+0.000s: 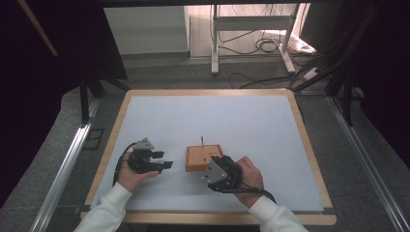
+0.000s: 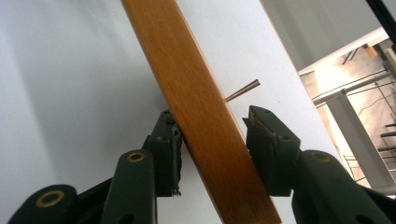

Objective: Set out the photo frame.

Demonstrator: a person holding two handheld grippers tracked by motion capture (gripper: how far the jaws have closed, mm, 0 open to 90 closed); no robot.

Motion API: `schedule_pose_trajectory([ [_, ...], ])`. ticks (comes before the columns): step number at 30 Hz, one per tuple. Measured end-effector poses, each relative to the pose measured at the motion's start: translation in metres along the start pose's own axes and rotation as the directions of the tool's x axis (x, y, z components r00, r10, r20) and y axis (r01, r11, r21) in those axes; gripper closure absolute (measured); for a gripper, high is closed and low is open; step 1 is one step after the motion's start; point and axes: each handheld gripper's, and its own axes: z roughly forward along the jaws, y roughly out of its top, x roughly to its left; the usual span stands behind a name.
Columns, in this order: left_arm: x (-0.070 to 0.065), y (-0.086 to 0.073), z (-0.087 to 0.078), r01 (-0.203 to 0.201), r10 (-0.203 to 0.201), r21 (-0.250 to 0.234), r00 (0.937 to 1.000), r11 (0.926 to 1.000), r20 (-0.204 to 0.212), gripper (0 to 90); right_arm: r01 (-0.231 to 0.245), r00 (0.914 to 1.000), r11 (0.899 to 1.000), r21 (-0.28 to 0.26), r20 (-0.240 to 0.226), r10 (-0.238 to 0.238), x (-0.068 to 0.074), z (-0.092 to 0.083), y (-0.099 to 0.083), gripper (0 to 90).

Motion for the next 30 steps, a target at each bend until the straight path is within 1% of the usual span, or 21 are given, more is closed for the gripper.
schedule_pose_trajectory([
  [2, 0.0, 0.0, 0.0, 0.003, -0.003, 0.002, 1.0, 1.0, -0.004, 36.2, 0.003, 0.9999, 1.0, 0.012, -0.016, -0.003, -0.004, 0.0, 0.002, 57.7],
  [5, 0.001, 0.0, -0.001, 0.003, -0.003, 0.0, 1.0, 1.0, -0.007, 36.3, 0.02, 0.9993, 1.0, 0.021, -0.033, -0.019, -0.01, 0.001, 0.006, 58.6],
  [12, 0.003, -0.001, -0.002, 0.009, -0.009, -0.005, 0.9999, 0.9999, -0.008, 36.6, 0.015, 0.998, 1.0, 0.022, -0.061, -0.014, -0.021, 0.003, 0.012, 61.0],
  [13, 0.003, -0.001, -0.002, 0.011, -0.011, -0.006, 0.9999, 0.9999, -0.009, 36.6, 0.013, 0.998, 1.0, 0.023, -0.063, -0.011, -0.022, 0.004, 0.013, 61.6],
  [16, 0.004, -0.001, -0.002, 0.017, -0.017, -0.002, 0.9998, 0.9999, -0.007, 36.6, 0.042, 0.998, 0.999, 0.027, -0.048, -0.041, -0.025, 0.005, 0.016, 65.0],
  [18, 0.004, -0.001, -0.001, 0.019, -0.019, 0.0, 0.9998, 0.9998, -0.006, 36.6, 0.029, 0.9978, 0.999, 0.024, -0.059, -0.028, -0.029, 0.007, 0.017, 65.3],
  [23, 0.003, -0.001, 0.0, 0.021, -0.021, 0.003, 0.9998, 0.9998, -0.007, 36.6, 0.029, 0.9963, 1.0, 0.01, -0.081, -0.028, -0.038, 0.01, 0.022, 67.0],
  [26, 0.004, -0.002, 0.0, 0.022, -0.022, 0.004, 0.9997, 0.9998, -0.01, 36.7, 0.032, 0.9967, 0.999, -0.002, -0.075, -0.032, -0.043, 0.012, 0.027, 69.3],
  [28, 0.004, -0.002, 0.0, 0.024, -0.024, 0.004, 0.9997, 0.9997, -0.01, 36.7, 0.012, 0.9955, 1.0, -0.012, -0.094, -0.013, -0.05, 0.013, 0.031, 69.5],
  [30, 0.004, -0.002, 0.0, 0.028, -0.028, 0.002, 0.9996, 0.9996, -0.01, 36.7, 0.014, 0.9939, 1.0, -0.014, -0.11, -0.015, -0.054, 0.015, 0.035, 69.5],
])
